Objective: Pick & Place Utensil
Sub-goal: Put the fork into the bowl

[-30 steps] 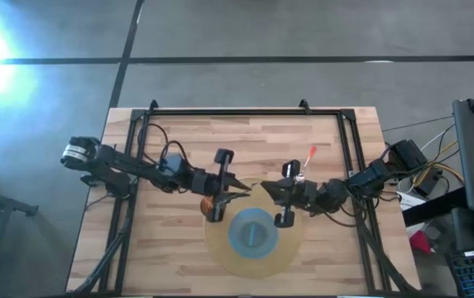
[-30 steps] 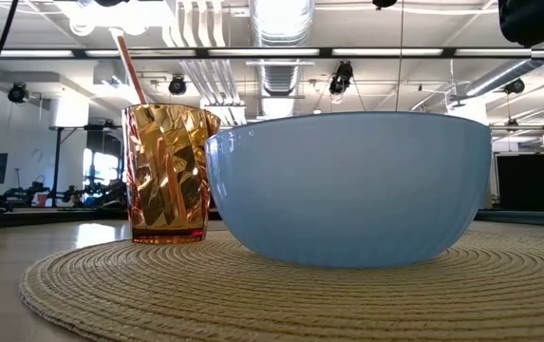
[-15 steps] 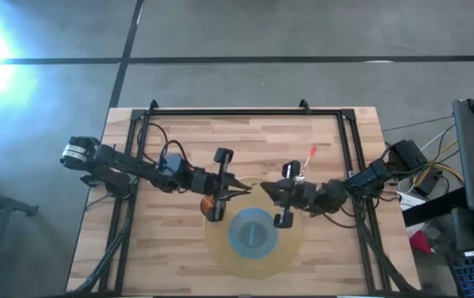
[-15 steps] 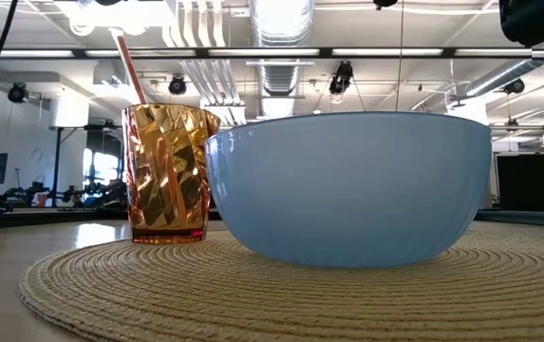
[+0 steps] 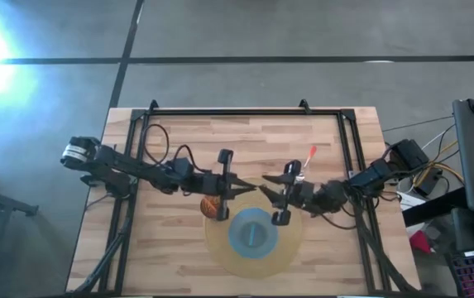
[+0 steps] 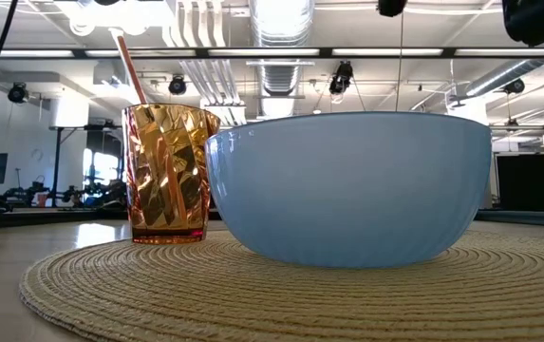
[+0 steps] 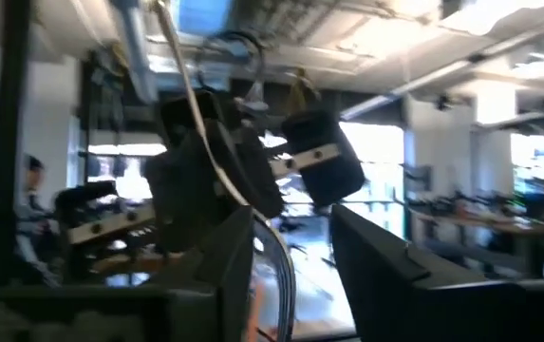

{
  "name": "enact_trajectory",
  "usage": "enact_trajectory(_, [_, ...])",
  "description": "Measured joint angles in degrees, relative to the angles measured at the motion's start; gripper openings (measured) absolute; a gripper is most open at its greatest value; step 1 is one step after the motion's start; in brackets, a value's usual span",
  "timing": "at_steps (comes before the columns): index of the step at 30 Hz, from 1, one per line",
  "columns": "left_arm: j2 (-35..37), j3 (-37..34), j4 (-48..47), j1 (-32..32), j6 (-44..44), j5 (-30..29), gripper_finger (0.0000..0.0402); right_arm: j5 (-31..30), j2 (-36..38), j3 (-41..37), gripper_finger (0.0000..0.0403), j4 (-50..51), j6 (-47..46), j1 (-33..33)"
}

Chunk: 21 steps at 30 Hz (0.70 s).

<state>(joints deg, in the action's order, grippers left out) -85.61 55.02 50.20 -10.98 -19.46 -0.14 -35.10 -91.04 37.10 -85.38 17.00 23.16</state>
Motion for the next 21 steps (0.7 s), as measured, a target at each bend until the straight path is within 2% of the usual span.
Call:
enact_trajectory(4, [0.23, 0.00, -3.11, -0.02, -0.27, -2.78, 0.0000, -4.60, 1.63, -1.19, 0.0166, 0.90, 1.89, 2.08])
enact_trajectory(10, [0.37, 0.02, -6.98, -0.02, 0.49, -6.07, 0.0000, -5.81, 5.92, -1.99, 0.0188, 6.25, 4.28, 4.78])
enact_trajectory(14, [0.38, 0.11, -10.80, -0.02, 4.65, -7.08, 0.0000, -5.72, 10.22, -2.10, 0.0191, 15.88, 2.94, 5.07])
enact_trajectory(21, [0.42, 0.67, -15.10, -0.02, 13.18, -7.19, 0.0000, -4.16, 18.36, -2.10, 0.0191, 37.03, -7.11, 5.07])
